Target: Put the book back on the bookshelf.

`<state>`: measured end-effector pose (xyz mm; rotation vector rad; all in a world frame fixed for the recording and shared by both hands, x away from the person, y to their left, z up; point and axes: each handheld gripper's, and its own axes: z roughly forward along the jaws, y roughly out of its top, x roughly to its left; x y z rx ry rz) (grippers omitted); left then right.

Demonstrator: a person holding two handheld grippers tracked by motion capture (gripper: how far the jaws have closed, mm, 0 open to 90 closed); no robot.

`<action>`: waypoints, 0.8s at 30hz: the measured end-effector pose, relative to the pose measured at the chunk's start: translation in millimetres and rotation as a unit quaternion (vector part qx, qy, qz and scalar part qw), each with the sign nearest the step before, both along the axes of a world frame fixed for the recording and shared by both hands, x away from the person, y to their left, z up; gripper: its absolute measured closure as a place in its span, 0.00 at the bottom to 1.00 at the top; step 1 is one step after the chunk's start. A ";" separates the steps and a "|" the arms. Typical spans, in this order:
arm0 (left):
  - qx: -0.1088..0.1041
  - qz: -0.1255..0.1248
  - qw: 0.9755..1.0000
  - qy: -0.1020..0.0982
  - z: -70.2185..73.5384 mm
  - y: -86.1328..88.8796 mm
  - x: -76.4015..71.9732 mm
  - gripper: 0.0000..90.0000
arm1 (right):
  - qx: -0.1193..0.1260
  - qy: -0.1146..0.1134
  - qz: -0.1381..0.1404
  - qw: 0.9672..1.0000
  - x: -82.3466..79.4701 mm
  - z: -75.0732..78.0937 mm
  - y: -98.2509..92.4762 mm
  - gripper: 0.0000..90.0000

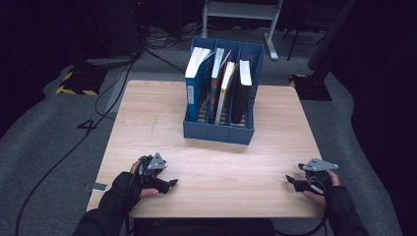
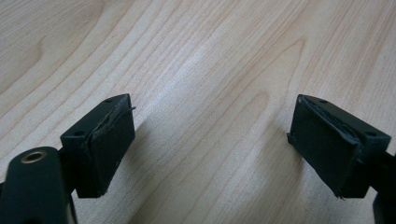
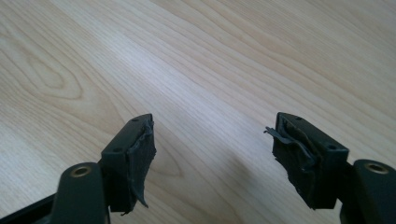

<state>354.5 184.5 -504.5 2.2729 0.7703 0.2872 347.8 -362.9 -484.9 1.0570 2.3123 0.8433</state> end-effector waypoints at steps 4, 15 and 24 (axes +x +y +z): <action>0.000 0.000 1.000 0.000 0.0 0.0 0.0 0.16 | 0.016 0.001 -0.015 1.000 -3.4 -2.4 -11.3 0.31; 0.000 0.005 1.000 -0.001 0.0 0.1 -0.3 0.16 | 0.072 0.013 -0.040 0.996 -10.2 -17.6 -34.5 0.28; 0.002 0.006 1.000 -0.001 0.1 0.8 -0.6 0.16 | 0.079 0.013 -0.052 0.995 -10.3 -19.1 -36.0 0.26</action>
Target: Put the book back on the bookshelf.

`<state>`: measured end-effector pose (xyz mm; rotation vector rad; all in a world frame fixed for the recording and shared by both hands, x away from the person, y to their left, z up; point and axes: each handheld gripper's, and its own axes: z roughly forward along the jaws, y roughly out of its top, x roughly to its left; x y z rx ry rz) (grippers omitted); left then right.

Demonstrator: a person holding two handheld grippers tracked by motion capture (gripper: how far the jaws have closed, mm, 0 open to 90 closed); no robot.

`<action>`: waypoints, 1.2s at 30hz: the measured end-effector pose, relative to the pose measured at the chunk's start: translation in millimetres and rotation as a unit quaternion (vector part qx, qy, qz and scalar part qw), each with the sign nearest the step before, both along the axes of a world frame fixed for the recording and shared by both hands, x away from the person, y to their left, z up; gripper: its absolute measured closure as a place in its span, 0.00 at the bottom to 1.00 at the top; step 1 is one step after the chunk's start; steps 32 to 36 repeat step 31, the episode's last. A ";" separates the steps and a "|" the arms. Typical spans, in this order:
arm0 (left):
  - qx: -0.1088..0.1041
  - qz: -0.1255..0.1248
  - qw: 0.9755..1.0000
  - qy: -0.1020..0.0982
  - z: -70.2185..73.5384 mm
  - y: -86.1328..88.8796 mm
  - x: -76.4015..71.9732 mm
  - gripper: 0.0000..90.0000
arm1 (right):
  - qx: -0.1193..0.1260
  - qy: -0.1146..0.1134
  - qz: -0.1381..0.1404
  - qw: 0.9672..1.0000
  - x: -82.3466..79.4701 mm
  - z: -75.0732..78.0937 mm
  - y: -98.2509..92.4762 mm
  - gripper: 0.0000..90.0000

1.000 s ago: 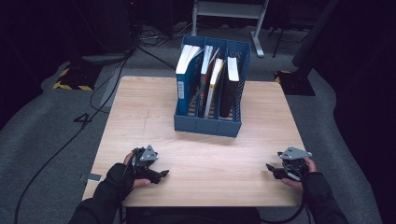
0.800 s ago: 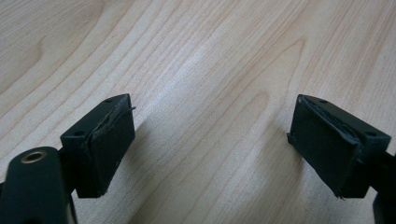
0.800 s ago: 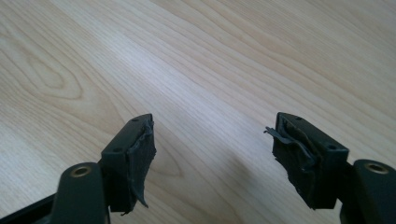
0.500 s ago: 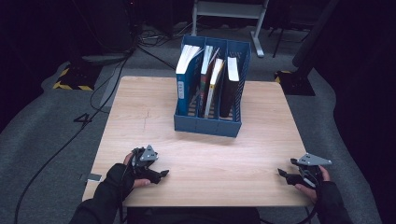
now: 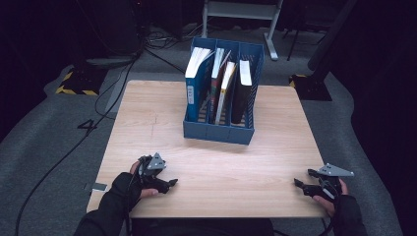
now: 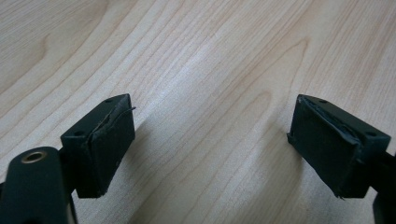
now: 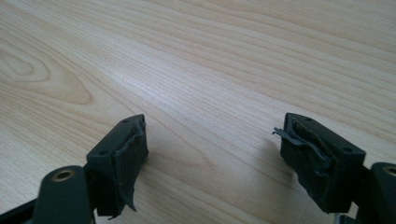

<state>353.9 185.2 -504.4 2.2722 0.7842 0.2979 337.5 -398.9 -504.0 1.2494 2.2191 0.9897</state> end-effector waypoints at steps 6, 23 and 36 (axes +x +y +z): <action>0.000 0.000 1.000 0.000 0.0 0.0 -0.1 0.16 | 0.000 -0.001 -0.004 1.000 0.4 -0.1 0.2 0.26; 0.000 0.000 1.000 0.001 0.0 0.1 0.1 0.16 | 0.001 -0.001 -0.008 1.000 1.2 -0.1 0.0 0.26; 0.000 -0.003 1.000 0.000 0.0 0.5 0.6 0.16 | 0.001 -0.001 -0.009 1.000 1.3 -0.1 -0.2 0.26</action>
